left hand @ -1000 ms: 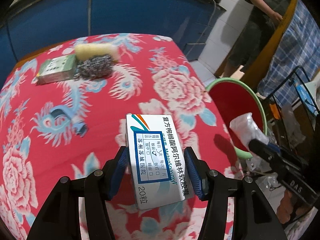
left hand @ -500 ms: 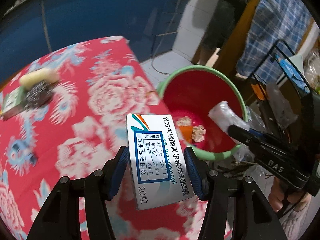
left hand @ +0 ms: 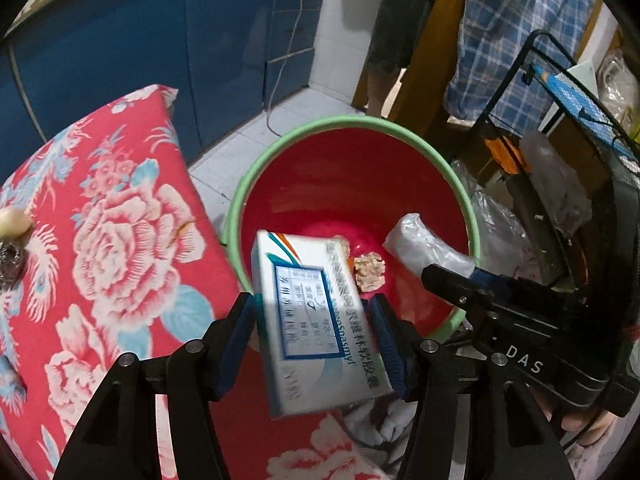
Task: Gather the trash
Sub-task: 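Open the left tool to drop the box while the right tool drops the plastic bag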
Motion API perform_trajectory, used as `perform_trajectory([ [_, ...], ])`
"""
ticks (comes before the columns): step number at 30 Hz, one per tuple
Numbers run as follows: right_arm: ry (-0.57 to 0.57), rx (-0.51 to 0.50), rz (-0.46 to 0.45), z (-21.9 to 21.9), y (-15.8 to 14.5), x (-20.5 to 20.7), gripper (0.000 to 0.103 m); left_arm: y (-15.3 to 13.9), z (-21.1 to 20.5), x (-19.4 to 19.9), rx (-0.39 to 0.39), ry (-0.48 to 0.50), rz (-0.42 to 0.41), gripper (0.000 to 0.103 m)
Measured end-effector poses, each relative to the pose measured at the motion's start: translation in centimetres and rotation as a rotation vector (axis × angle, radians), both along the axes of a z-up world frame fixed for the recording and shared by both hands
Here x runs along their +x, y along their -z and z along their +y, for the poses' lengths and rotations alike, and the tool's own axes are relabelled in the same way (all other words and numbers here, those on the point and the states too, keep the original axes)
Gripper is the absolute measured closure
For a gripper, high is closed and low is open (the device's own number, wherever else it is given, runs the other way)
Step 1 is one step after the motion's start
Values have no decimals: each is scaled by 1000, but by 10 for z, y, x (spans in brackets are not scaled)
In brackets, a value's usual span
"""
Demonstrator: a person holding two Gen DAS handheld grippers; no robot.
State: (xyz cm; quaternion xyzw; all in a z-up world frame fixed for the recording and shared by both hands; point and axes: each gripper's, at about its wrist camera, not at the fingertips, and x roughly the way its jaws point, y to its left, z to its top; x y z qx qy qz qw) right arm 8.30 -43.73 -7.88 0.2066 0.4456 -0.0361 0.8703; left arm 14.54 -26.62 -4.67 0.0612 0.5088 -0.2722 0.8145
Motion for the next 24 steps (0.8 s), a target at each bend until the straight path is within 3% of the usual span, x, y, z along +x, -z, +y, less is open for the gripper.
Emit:
perform_trajectory([
  [3, 8, 3, -1, -5, 1, -2, 60, 3, 0, 2, 0, -12, 8, 36],
  [24, -55, -28, -14, 34, -13, -6, 52, -9, 56, 0, 2, -150, -36, 35],
])
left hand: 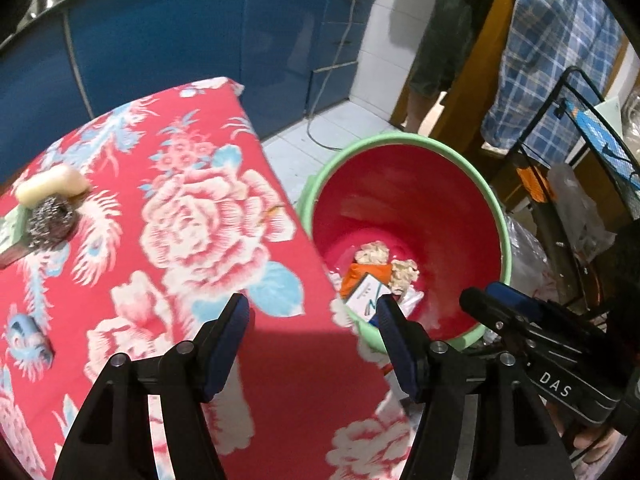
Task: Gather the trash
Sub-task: 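Open the left tool to drop the box while the right tool drops the plastic bag, then move both open tools back over the table items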
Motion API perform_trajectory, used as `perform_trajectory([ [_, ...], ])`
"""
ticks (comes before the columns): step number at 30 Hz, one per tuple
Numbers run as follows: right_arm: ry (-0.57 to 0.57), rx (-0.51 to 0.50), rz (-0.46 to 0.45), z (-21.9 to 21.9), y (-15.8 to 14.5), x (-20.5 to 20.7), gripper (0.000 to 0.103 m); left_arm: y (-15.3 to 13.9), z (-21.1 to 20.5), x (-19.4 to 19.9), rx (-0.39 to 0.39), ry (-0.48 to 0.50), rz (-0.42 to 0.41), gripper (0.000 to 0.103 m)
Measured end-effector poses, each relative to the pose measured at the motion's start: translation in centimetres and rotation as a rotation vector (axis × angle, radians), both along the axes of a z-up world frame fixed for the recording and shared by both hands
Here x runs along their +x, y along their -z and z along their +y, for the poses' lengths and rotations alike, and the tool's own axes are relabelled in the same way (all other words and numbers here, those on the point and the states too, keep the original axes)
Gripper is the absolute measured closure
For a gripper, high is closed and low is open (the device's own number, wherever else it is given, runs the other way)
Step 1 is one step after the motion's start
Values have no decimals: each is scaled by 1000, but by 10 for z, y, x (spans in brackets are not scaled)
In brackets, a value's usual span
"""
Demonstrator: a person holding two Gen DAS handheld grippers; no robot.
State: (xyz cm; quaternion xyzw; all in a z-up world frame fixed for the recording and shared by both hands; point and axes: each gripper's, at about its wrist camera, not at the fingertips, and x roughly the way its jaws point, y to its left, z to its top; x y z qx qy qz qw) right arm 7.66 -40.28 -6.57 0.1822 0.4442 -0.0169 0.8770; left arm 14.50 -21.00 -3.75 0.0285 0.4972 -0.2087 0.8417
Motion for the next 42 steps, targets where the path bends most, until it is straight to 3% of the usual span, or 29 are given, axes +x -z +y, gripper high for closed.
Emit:
perform_trajectory([
  [15, -96, -21, -39, 52, -21, 1, 47, -15, 63, -8, 39, -147, -79, 35],
  [29, -169, -21, -60, 88, -31, 7, 44, -8, 140, -5, 43, -342, -77, 35],
  [38, -205, -18, -58, 105, -31, 14, 44, 6, 192, 3, 36, -486, -32, 35],
  [42, -220, -16, -55, 112, -29, 18, 44, 16, 206, 10, -19, -530, 11, 35],
])
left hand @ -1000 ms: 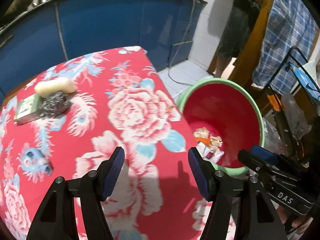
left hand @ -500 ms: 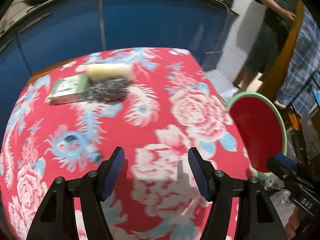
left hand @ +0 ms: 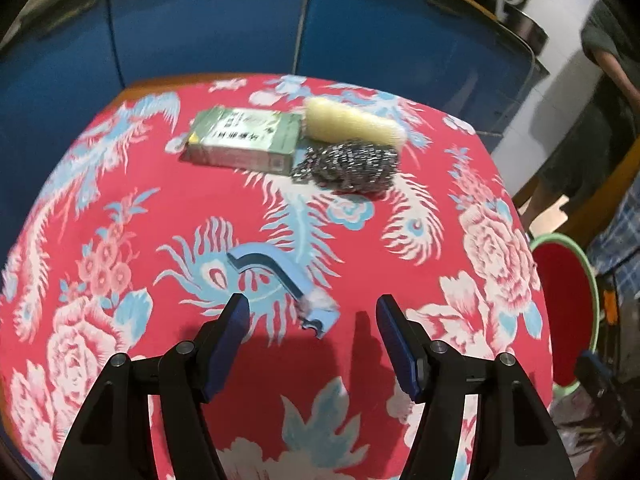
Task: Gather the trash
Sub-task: 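Move both open tools back over the table items, then lower the left tool onto the blue plastic hook and close on it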
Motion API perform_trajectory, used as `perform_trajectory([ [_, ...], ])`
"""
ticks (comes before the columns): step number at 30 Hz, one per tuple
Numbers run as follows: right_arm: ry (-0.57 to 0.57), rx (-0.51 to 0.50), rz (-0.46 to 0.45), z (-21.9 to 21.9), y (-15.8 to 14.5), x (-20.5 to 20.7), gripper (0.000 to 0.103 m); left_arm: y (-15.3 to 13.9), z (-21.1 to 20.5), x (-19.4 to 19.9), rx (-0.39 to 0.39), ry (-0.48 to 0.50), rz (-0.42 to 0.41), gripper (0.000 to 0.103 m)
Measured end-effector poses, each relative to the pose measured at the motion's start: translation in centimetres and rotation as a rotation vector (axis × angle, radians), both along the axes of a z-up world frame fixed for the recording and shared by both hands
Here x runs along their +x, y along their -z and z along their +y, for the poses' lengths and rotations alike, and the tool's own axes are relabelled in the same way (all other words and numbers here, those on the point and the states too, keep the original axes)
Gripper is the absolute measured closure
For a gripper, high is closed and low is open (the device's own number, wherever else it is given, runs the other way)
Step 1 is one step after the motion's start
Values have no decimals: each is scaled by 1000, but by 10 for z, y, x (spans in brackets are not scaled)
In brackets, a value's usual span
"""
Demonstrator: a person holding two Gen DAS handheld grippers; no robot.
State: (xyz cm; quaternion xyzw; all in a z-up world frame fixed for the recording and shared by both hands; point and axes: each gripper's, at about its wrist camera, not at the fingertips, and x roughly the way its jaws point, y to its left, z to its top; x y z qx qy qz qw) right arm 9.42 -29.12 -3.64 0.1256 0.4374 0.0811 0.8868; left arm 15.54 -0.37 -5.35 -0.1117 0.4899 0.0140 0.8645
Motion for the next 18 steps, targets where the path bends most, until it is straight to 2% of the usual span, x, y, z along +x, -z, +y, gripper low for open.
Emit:
perform_trajectory([
  [4, -14, -2, 3, 7, 1, 4, 44, 7, 6, 5, -36, -18, 6, 35],
  [12, -41, 1, 14, 21, 5, 14, 43, 11, 9, 12, -24, -29, -27, 36],
  [13, -46, 1, 15, 23, 5, 16, 43, 10, 9, 12, -19, -27, -31, 40],
  [14, -51, 1, 16, 25, 6, 17, 43, 11, 9, 11, -7, -23, -34, 51],
  [16, -61, 1, 19, 30, 7, 20, 43, 10, 9, 10, 7, -7, -39, 65],
  [18, -73, 1, 21, 36, 7, 24, 43, 10, 12, 10, -34, 13, -37, 77],
])
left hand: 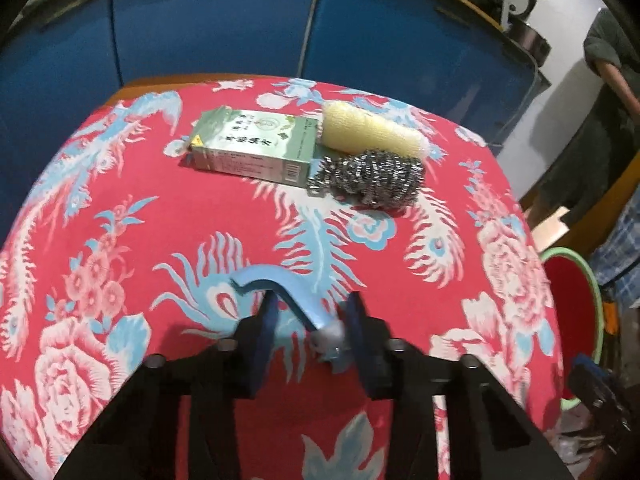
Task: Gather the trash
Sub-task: 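Lower the left tool onto the blue plastic hook and close on it, then grasp the steel wool scrubber with the right tool while the left tool holds the hook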
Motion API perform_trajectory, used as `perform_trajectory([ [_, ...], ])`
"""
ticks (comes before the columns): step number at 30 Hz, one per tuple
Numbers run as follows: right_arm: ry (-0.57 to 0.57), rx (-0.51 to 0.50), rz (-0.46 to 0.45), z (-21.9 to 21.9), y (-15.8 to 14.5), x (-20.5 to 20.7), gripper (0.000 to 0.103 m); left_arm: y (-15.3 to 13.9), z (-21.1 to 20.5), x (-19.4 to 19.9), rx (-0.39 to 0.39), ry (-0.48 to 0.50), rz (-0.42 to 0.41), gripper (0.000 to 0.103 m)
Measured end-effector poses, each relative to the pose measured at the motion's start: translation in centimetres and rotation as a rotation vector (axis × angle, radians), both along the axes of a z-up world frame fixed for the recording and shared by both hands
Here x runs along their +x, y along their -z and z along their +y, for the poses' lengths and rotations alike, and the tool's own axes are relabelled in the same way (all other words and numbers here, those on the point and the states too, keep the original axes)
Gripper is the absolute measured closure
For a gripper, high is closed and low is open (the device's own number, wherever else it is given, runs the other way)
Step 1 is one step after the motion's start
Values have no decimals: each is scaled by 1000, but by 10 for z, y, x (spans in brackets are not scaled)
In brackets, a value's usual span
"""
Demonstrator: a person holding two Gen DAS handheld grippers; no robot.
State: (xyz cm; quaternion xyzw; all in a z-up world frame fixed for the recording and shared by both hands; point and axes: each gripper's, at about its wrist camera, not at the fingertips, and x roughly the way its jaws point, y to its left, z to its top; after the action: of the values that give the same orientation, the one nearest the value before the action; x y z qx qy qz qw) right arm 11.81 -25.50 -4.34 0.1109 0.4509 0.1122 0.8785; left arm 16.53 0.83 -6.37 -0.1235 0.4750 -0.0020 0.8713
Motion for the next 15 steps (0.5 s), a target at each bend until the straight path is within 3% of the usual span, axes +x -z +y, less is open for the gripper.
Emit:
perform_trajectory([
  [3, -18, 0, 1, 10, 0, 6, 43, 0, 3, 0, -34, 21, 3, 88],
  [15, -83, 15, -3, 55, -2, 31, 43, -20, 34, -13, -43, -22, -56, 88],
])
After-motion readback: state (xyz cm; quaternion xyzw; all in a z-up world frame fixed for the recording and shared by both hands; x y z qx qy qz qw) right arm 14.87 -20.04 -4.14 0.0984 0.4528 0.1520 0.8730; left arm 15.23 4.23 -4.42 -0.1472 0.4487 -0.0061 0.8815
